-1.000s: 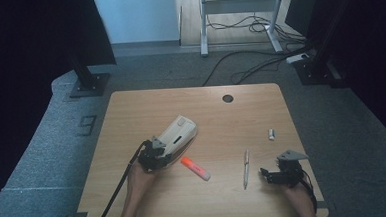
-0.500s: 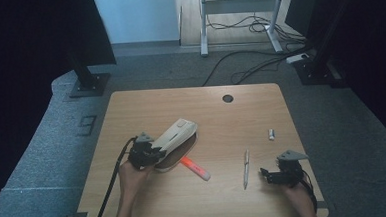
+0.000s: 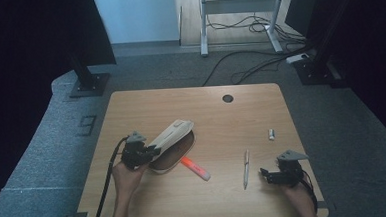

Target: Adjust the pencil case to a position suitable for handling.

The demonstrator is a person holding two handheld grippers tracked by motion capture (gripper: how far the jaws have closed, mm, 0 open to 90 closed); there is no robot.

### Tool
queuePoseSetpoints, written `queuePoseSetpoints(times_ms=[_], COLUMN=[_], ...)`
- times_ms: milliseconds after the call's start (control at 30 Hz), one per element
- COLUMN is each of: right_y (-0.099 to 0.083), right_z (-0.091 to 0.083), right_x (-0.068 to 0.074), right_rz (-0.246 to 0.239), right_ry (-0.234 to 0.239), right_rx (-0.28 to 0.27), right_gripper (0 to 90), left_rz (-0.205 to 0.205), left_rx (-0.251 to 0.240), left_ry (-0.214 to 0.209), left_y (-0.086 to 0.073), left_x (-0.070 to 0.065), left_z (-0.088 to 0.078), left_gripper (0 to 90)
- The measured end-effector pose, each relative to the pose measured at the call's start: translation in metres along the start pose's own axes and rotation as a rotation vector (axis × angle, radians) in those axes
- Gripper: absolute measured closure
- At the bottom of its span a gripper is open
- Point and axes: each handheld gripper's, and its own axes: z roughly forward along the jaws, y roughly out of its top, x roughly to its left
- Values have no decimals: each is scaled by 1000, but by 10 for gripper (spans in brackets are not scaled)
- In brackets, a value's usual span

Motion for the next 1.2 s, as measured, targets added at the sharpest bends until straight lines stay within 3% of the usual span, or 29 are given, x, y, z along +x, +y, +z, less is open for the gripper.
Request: queuePoseSetpoints(times_ms=[167,367,600,767,1200], right_y=[0,5,16,24,47], right_z=[0,-4,-5,-1,10], right_x=[1,-7,-20,-29,-42], right_rz=[-19,30,55,70,69], right_ry=[20,36,-31,-46,-81], right_rx=[3,-10,-13,-7,5], right_gripper=[123,128,170,234,291], left_rz=[4,-5,-5,-1,0], left_rx=[-5,-26,-36,-34,-38], left_ry=[4,4,8,1,-10], left_y=[0,0,0,0,-1], left_x=[0,2,2,3,3], left_z=[-1,-6,-9,-9,-9], left_gripper=[758,758,759,758,757])
